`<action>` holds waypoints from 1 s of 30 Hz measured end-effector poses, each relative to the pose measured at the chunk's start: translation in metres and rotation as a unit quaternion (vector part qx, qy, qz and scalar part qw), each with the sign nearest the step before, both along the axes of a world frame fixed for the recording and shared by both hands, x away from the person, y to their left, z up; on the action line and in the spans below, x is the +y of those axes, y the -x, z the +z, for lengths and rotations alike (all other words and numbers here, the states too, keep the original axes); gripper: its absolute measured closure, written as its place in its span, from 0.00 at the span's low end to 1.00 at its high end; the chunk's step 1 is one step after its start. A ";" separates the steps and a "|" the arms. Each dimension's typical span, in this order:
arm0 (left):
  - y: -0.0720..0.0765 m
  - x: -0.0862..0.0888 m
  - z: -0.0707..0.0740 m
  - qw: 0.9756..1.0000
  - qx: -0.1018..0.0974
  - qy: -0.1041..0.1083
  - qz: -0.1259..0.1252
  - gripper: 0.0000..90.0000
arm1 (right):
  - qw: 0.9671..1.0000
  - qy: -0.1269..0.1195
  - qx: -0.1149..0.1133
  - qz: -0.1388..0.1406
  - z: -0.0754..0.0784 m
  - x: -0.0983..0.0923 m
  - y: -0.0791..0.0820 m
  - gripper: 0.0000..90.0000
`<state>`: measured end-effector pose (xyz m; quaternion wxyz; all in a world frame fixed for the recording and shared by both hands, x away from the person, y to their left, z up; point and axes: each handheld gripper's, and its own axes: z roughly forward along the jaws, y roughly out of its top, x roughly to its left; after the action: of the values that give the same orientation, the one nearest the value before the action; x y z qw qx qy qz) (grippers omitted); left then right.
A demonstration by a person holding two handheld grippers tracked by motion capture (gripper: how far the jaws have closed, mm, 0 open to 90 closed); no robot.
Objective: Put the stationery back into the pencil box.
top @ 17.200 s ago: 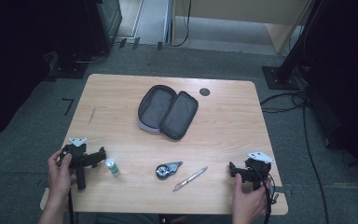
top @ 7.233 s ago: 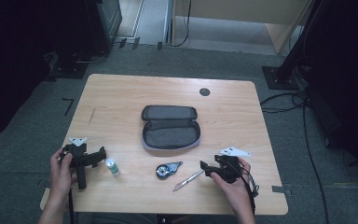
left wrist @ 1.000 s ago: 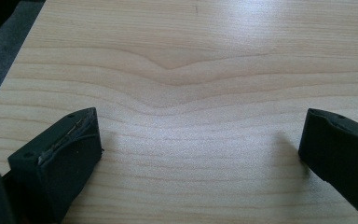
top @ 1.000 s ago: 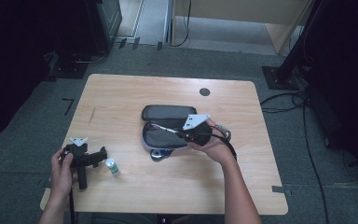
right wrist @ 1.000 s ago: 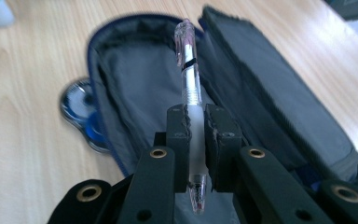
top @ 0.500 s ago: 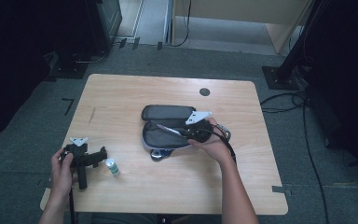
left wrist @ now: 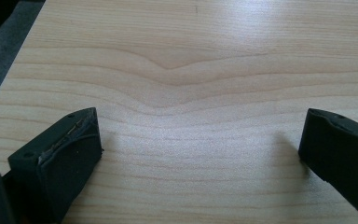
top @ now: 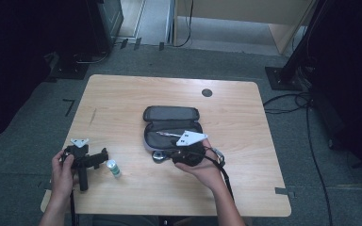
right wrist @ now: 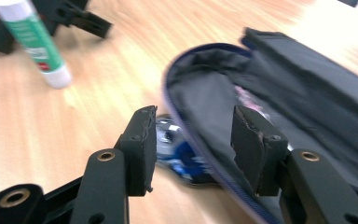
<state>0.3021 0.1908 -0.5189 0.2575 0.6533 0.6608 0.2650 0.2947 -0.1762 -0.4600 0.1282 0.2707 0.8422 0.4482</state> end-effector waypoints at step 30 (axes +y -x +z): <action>0.000 0.000 0.000 1.000 0.000 0.000 0.000 0.00 | 0.999 0.033 -0.021 0.015 -0.056 0.056 0.018 0.52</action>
<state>0.3021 0.1908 -0.5189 0.2576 0.6533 0.6607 0.2651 0.2764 -0.1205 -0.5161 0.1483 0.2445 0.8575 0.4277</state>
